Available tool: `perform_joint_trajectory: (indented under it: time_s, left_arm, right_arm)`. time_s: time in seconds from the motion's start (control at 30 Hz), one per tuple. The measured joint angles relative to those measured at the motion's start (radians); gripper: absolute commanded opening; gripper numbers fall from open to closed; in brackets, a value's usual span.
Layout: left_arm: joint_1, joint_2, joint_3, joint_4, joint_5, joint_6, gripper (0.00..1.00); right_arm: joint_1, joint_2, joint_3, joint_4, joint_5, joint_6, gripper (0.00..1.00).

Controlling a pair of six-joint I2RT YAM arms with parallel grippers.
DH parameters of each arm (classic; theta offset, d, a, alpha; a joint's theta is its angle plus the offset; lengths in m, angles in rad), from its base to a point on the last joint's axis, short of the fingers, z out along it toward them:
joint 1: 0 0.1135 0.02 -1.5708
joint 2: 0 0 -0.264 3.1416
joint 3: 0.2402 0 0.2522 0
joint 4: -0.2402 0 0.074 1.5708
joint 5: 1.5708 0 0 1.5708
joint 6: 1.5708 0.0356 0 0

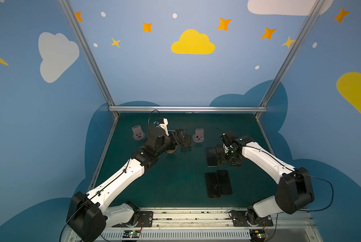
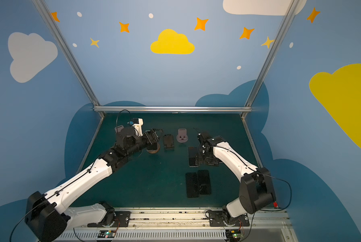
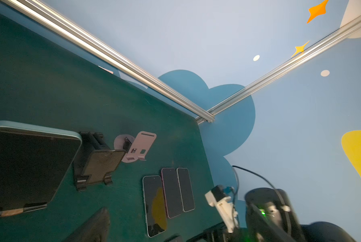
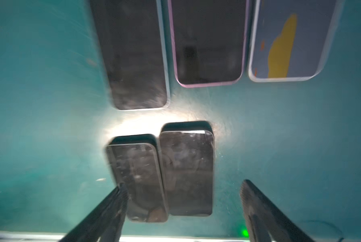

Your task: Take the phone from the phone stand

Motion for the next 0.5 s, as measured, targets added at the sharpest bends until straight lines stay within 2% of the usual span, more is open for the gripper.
perform_joint_trajectory:
  time_s: [0.23,0.5]
  left_arm:
    - [0.028,-0.019,0.026,-0.085,-0.112,0.023,1.00]
    - [0.190,-0.073,0.027,-0.100,-0.161,0.010,1.00]
  right_arm:
    - [0.185,-0.058,0.174,-0.013,0.111,0.069,0.84]
    - [0.394,-0.046,0.264,0.107,0.241,0.135,0.85]
